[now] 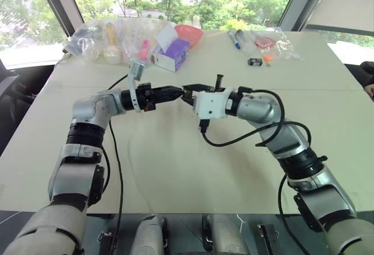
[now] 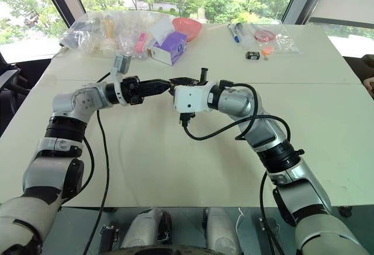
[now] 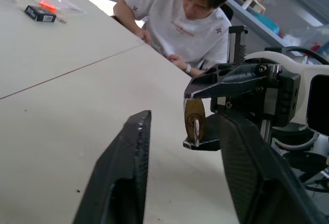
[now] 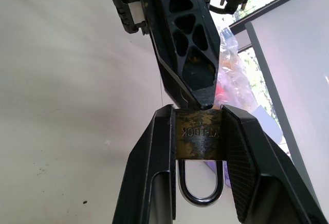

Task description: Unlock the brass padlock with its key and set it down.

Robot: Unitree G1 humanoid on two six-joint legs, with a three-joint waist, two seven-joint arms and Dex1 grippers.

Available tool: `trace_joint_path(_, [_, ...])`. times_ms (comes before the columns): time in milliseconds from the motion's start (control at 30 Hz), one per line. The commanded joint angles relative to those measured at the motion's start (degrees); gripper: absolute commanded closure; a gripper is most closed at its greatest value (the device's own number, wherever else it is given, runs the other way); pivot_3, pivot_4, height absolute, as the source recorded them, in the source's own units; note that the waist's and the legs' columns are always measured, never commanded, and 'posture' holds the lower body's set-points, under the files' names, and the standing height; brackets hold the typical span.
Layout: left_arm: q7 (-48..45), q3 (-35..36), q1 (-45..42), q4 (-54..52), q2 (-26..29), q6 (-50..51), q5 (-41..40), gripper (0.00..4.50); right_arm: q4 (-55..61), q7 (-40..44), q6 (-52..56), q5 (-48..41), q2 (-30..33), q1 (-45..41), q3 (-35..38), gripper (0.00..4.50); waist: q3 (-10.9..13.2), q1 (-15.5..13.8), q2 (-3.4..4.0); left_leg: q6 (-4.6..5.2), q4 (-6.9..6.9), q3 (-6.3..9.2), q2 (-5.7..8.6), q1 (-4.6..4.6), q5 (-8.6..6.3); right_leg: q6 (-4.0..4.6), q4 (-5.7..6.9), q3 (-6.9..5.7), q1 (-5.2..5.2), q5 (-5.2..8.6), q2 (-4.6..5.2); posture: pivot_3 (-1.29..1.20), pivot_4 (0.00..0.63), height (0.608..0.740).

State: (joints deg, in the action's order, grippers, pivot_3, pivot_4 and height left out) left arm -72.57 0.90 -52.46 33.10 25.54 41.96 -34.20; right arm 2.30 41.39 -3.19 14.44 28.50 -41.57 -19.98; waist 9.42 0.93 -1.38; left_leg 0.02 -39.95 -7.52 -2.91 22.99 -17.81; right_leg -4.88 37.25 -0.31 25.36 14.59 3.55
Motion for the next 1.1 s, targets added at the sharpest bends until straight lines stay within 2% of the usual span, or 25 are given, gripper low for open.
trace_joint_path(33, [-0.69, 0.8, -1.31, -1.27, 0.21, -0.25, 0.39, 2.3, 2.79, -0.81, -0.32, -0.05, -0.35, -0.36, 1.83, 3.81, 0.0, -0.03, 0.0, 0.0, 0.0, 0.0, 0.0, 0.0, 0.0, 0.0, 0.0, 0.0, 0.0, 0.0, 0.0, 0.0, 0.15, 0.734])
trace_joint_path(133, [-0.8, 0.86, -1.28, -1.35, 0.25, -0.32, 0.62, 3.26, 2.82, -0.78, -0.29, -0.09, -0.36, -0.28, 1.85, 3.81, 0.0, -0.05, 0.0, 0.0, -0.01, 0.01, 0.0, 0.02, 0.0, 0.0, 0.0, -0.01, 0.0, 0.0, 0.0, 0.0, 0.15, 0.734])
trace_joint_path(200, [-1.18, 0.67, -1.2, -1.54, 0.27, -0.4, 0.89, 4.26, 2.81, -0.78, -0.27, -0.13, -0.46, -0.3, 1.86, 3.81, 0.0, -0.06, 0.0, 0.0, -0.02, 0.02, 0.0, 0.03, 0.0, 0.0, 0.0, -0.02, 0.0, 0.0, 0.0, 0.0, 0.15, 0.734])
trace_joint_path(233, [-1.45, 0.45, -1.05, -1.86, 0.31, -0.46, 1.05, 4.41, 2.83, -0.8, -0.23, -0.14, -0.52, -0.29, 1.87, 3.81, 0.0, -0.03, 0.0, 0.0, -0.02, 0.02, 0.0, 0.03, 0.0, 0.0, 0.0, -0.02, 0.0, 0.0, 0.0, 0.0, 0.15, 0.734])
trace_joint_path(567, [-2.19, -1.01, -0.26, -3.25, 1.01, -2.9, 3.67, 4.41, 3.19, -0.27, 0.37, -0.5, -0.55, 0.04, 1.92, 3.81, 0.0, -0.05, 0.0, 0.0, -0.03, 0.03, 0.0, 0.05, 0.0, 0.0, 0.0, -0.02, 0.01, 0.0, 0.0, 0.0, 0.15, 0.734])
trace_joint_path(700, [-3.73, -0.2, 0.11, -3.22, 2.2, -0.66, 2.94, 4.41, 2.8, -0.55, 0.59, -0.33, -0.69, -0.14, 2.22, 3.81, 0.0, 0.0, 0.0, 0.0, -0.03, 0.04, 0.0, 0.05, 0.0, 0.0, 0.0, -0.03, 0.01, 0.0, 0.0, 0.0, 0.15, 0.734])
trace_joint_path(800, [-4.12, 0.37, 0.1, -3.86, 2.23, 1.29, 1.84, 3.13, 2.67, -0.57, 0.51, -0.21, -0.85, -0.12, 2.22, 3.81, 0.0, 0.03, 0.0, 0.0, -0.03, 0.04, 0.0, 0.05, 0.0, 0.0, 0.0, -0.03, 0.02, 0.0, 0.0, 0.0, 0.15, 0.734])
trace_joint_path(967, [-2.45, 1.04, 0.56, -4.7, 1.7, 0.2, 2.51, 0.64, 2.39, -0.71, 0.39, -0.08, -1.07, -0.34, 2.35, 3.81, 0.0, -0.09, 0.0, 0.0, -0.04, 0.06, 0.0, 0.07, 0.0, -0.01, 0.0, -0.03, 0.02, 0.0, 0.01, 0.0, 0.15, 0.734])
trace_joint_path(1100, [-2.02, 2.12, 0.64, -4.67, 1.85, 0.96, 1.7, 0.64, 2.21, -0.76, 0.34, -0.06, -1.06, -0.36, 2.38, 3.81, 0.0, -0.03, 0.0, 0.0, -0.04, 0.06, 0.0, 0.07, 0.0, -0.01, 0.0, -0.04, 0.02, 0.0, 0.01, 0.0, 0.15, 0.734])
